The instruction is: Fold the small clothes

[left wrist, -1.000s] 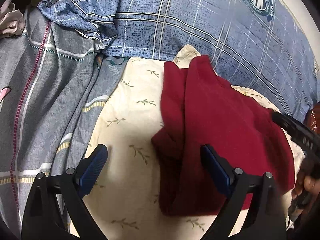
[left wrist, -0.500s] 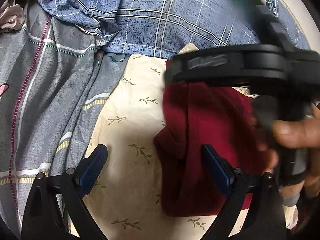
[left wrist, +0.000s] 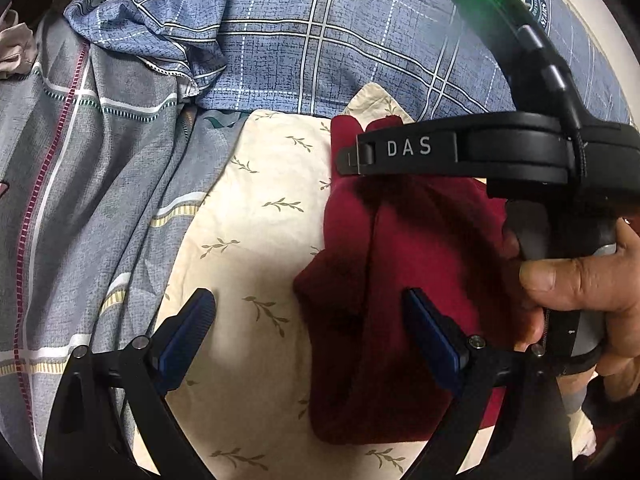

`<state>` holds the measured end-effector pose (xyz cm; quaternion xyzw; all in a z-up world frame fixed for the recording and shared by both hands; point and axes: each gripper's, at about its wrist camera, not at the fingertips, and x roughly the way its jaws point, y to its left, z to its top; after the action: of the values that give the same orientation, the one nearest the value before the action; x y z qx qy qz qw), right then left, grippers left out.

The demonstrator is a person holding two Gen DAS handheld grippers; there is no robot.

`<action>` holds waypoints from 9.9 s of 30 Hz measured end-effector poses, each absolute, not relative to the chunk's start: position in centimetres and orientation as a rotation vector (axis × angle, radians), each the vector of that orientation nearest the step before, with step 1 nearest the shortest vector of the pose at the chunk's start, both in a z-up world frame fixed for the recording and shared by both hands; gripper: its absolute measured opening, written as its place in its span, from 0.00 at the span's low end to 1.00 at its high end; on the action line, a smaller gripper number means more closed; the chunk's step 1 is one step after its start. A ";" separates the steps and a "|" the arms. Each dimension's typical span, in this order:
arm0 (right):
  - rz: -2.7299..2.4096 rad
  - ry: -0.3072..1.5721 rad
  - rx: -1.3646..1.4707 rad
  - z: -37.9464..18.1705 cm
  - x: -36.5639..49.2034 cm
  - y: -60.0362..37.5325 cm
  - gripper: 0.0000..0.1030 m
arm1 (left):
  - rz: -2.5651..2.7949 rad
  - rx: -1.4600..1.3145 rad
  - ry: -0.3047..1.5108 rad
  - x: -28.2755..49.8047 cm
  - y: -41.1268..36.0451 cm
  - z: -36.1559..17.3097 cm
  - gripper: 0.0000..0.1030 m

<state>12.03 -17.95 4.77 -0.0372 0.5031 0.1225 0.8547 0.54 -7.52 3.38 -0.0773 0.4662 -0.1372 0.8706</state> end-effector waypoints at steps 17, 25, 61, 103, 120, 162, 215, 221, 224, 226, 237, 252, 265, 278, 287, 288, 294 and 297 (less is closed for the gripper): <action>0.305 0.978 0.016 6.8 9.8 -19.7 0.18 | -0.257 -0.150 0.949 1.4 -8.2 2.9 0.93; 0.321 0.971 0.040 6.6 10.0 -19.9 0.17 | -0.278 -0.149 0.935 1.4 -8.5 3.2 0.82; 0.224 1.076 -0.069 4.0 11.9 -16.5 0.41 | -0.377 -0.200 0.947 1.0 -8.5 4.1 0.34; 0.027 0.806 0.605 8.2 -5.2 -49.5 0.70 | -0.865 0.030 0.850 -9.9 -30.2 11.6 0.60; 0.045 0.805 0.370 10.9 -8.8 -46.8 0.17 | -0.628 0.059 0.831 -7.3 -24.6 10.1 0.60; -0.092 0.870 0.215 8.0 -12.8 -44.7 0.46 | -0.546 0.142 0.866 -6.2 -27.1 7.6 0.79; -0.015 0.748 0.422 9.8 -10.1 -45.8 0.38 | -0.802 -0.054 0.969 -2.5 -27.5 7.8 0.49; 0.047 0.806 0.401 12.0 -13.8 -41.5 0.38 | -0.771 -0.049 0.991 -7.4 -22.9 10.5 0.49; 0.071 0.845 0.388 11.5 -15.7 -38.6 0.39 | -0.726 -0.056 1.021 -9.8 -20.5 9.9 0.49; 0.080 0.872 0.372 10.2 -16.7 -37.2 0.41 | -0.696 -0.050 1.044 -10.9 -19.5 8.8 0.49; 0.069 0.804 0.190 12.8 -20.1 -34.7 0.50 | -0.551 -0.053 0.922 -12.7 -16.9 9.4 0.77; 0.063 0.806 0.077 10.8 -22.3 -31.1 0.48 | -0.416 0.063 0.793 -15.7 -16.8 9.6 0.79; -0.039 0.719 0.075 12.4 -23.5 -31.1 0.70 | -0.357 0.066 0.706 -17.9 -16.1 11.8 0.81; -0.029 0.721 0.100 12.5 -23.7 -30.8 0.74 | -0.330 0.090 0.667 -18.8 -16.0 12.4 0.81; -0.024 0.731 0.092 12.3 -23.5 -30.5 0.74 | -0.322 0.094 0.661 -18.9 -15.9 12.3 0.81; -0.024 0.731 0.093 12.3 -23.5 -30.5 0.74 | -0.322 0.094 0.661 -18.9 -15.9 12.3 0.81; -0.026 0.740 0.088 12.0 -23.3 -30.3 0.74 | -0.321 0.091 0.664 -18.9 -15.9 12.2 0.81; -0.025 0.747 0.090 11.7 -23.1 -30.3 0.74 | -0.319 0.090 0.665 -18.8 -15.9 12.1 0.81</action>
<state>-23.09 -30.28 11.75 0.0438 0.3650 -0.0120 0.9299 -18.78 -15.87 12.15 0.0440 0.3251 -0.1561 0.9317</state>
